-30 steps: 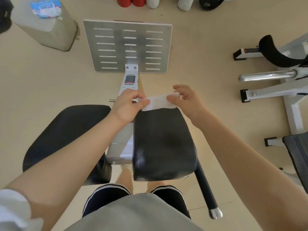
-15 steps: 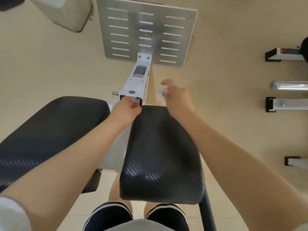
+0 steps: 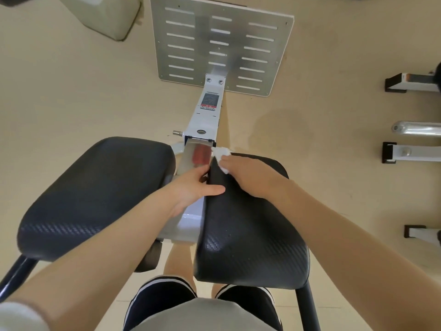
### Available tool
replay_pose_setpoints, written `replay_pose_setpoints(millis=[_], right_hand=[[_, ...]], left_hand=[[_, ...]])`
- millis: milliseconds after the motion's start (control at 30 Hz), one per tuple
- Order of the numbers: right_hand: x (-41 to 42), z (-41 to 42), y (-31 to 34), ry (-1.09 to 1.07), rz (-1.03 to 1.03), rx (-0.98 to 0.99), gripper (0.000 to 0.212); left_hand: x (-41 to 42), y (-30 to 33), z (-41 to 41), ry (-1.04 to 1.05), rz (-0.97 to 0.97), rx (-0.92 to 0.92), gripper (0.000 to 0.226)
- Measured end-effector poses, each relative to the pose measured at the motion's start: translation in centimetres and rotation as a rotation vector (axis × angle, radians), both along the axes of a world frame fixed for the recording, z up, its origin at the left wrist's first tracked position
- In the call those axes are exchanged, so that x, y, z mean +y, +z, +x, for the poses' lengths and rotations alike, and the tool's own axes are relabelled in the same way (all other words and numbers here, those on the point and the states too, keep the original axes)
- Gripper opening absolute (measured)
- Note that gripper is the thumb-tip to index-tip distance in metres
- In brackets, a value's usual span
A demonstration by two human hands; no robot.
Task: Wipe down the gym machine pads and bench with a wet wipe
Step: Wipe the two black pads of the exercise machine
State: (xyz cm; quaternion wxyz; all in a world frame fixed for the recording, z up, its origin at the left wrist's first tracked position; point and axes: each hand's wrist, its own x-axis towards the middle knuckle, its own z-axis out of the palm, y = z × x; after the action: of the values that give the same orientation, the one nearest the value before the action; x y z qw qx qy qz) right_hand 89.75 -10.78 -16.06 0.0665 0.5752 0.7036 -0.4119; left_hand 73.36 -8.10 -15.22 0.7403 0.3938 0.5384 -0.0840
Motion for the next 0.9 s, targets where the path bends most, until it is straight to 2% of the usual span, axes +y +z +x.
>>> replay_pose_setpoints(millis=[67, 167, 400, 500, 667, 767, 900], right_hand=[[-0.7, 1.5, 0.5, -0.068, -0.063, -0.093, 0.030], [-0.9, 1.7, 0.9, -0.120, -0.089, -0.177, 0.016], [0.2, -2.7, 0.6, 0.001, -0.087, -0.012, 0.044], [-0.5, -1.0, 0.4, -0.075, -0.106, 0.025, 0.045], [-2.3, 4.0, 1.1, -0.298, -0.172, -0.164, 0.034], [-2.4, 3.6, 1.5, -0.318, -0.175, -0.236, 0.032], [-0.9, -0.6, 1.8, -0.215, -0.075, -0.066, 0.029]], left_hand=[[0.0, -0.1, -0.2, -0.012, -0.007, -0.018, 0.059], [0.1, -0.3, -0.2, -0.015, 0.001, -0.022, 0.057], [-0.1, -0.9, -0.5, -0.050, 0.100, 0.005, 0.063], [-0.2, -0.8, -0.4, -0.063, 0.127, 0.007, 0.063], [0.1, -0.1, 0.2, -0.090, 0.110, 0.004, 0.054], [0.3, 0.4, 0.3, -0.105, 0.078, -0.001, 0.054], [0.2, 0.6, 0.1, -0.126, 0.096, 0.044, 0.058]])
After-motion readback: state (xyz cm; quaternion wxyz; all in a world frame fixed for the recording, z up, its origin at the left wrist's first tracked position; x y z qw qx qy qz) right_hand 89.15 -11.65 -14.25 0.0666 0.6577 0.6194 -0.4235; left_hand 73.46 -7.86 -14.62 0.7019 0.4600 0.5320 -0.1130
